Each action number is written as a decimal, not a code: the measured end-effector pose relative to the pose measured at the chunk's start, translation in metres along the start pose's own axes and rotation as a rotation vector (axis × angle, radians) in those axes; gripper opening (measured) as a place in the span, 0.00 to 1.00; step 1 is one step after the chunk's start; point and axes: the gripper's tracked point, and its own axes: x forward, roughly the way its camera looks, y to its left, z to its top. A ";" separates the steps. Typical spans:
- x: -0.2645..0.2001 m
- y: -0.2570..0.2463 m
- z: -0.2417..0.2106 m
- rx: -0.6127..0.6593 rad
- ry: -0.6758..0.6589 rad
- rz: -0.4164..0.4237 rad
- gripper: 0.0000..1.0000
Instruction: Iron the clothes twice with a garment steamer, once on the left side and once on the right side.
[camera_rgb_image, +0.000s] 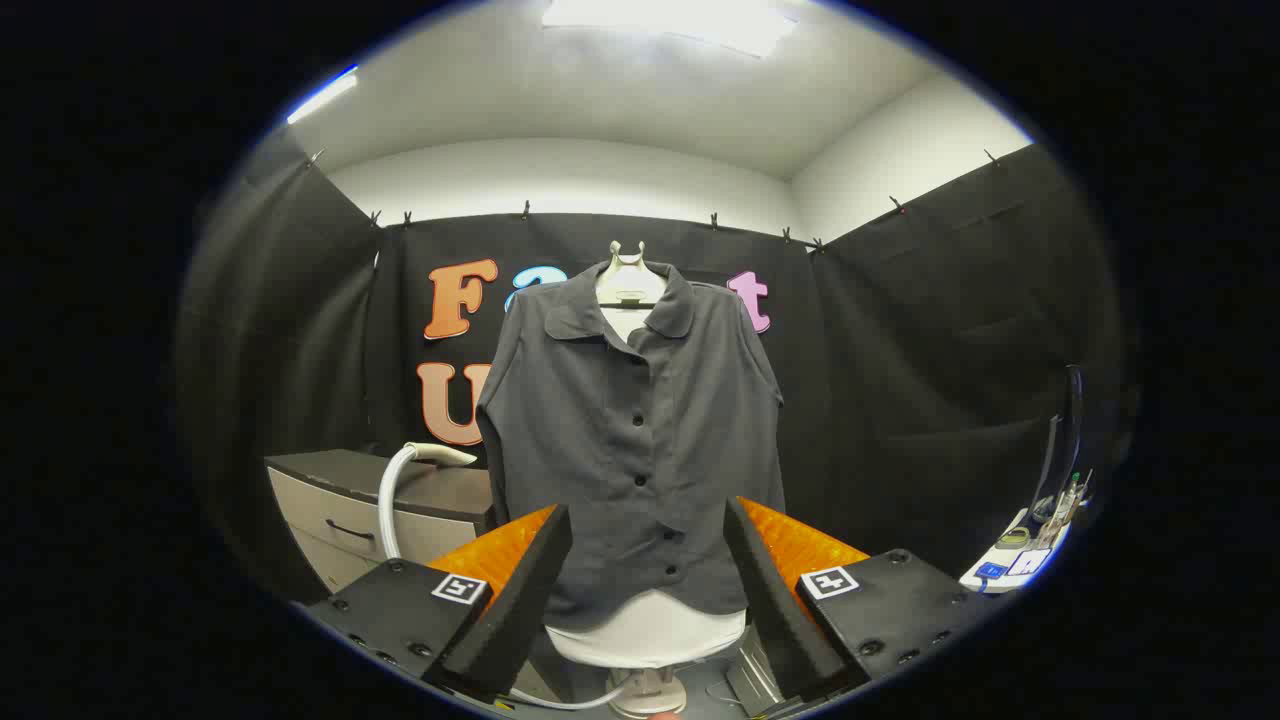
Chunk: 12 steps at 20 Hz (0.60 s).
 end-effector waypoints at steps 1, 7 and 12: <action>0.001 0.001 -0.001 0.002 0.001 0.000 0.98; -0.005 0.003 -0.004 0.010 0.014 0.009 0.98; -0.007 0.003 -0.003 0.013 0.011 0.008 0.98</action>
